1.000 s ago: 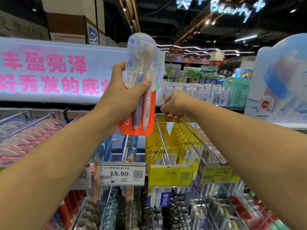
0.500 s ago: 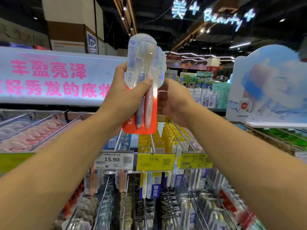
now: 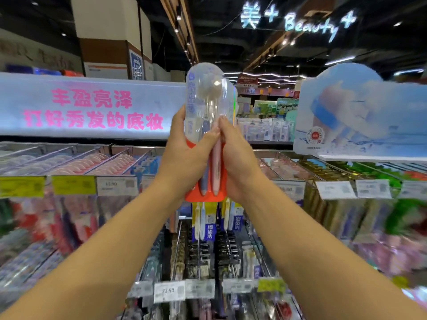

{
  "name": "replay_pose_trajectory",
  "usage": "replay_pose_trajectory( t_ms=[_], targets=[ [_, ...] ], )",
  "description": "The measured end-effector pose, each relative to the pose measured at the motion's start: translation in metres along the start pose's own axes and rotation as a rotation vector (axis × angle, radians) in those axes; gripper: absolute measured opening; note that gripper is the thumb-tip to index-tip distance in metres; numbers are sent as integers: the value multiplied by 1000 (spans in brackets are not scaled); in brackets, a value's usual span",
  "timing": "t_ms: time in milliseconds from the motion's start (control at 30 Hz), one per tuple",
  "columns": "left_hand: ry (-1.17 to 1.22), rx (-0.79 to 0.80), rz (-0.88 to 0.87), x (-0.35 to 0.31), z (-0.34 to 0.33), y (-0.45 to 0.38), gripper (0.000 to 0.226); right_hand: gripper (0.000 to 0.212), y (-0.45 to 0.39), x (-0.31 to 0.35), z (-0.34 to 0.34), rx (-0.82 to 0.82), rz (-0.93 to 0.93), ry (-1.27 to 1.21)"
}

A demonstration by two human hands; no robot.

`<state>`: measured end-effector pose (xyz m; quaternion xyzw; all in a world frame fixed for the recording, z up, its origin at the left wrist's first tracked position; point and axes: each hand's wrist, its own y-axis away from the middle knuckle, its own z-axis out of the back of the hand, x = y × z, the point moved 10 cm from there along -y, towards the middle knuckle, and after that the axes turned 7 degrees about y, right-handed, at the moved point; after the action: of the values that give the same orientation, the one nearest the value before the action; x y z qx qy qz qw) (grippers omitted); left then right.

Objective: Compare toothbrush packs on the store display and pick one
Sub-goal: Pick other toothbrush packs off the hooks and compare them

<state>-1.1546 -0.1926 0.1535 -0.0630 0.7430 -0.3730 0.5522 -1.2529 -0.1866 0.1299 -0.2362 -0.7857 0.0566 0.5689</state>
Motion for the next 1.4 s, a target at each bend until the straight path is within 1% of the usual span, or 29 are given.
replay_pose_trajectory(
  t_ms=[100, 133, 200, 267, 367, 400, 500, 567, 633, 733, 900, 1067, 1233, 1267, 1367, 1400],
  targets=[
    [88, -16, 51, 0, 1, 33, 31, 44, 35, -8, 4, -35, -17, 1],
    [131, -21, 79, 3, 2, 45, 30, 43, 46, -12, 7, -61, -19, 3],
    [172, -32, 98, 8, 6, 68, 38, 43, 68, -22, 10, -82, -29, -22],
    [152, -47, 116, 12, 10, 93, 43, 50, 90, -37, 10, -75, -59, -64],
    [196, -105, 216, 30, 19, 135, 48, 59, 124, -62, 10, -52, -127, -118],
    [208, -121, 248, 36, 22, 148, 44, 60, 135, -69, 10, -48, -144, -140],
    [191, -133, 295, 43, 26, 187, 25, 63, 171, -88, 11, -67, -187, -165],
    [199, -137, 320, 43, 30, 211, 19, 61, 198, -98, 12, -109, -222, -154],
    [218, -121, 359, 44, 34, 235, 20, 59, 223, -106, 10, -137, -240, -156],
    [267, -117, 423, 40, 45, 276, 22, 54, 261, -121, 7, -225, -251, -109],
    [284, -155, 510, 29, 85, 351, 22, 46, 337, -147, -27, -327, -323, 2],
    [256, -137, 517, 8, 123, 410, 21, 35, 408, -161, -56, -488, -284, 124],
    [206, -98, 537, -9, 141, 449, 21, 18, 468, -164, -71, -677, -261, 120],
    [207, -87, 548, -12, 142, 456, 21, 14, 478, -162, -73, -684, -256, 130],
    [220, -64, 566, -19, 140, 471, 23, 20, 497, -155, -81, -648, -252, 131],
    [223, -60, 570, -21, 139, 475, 23, 19, 502, -150, -83, -630, -246, 147]
  ],
)
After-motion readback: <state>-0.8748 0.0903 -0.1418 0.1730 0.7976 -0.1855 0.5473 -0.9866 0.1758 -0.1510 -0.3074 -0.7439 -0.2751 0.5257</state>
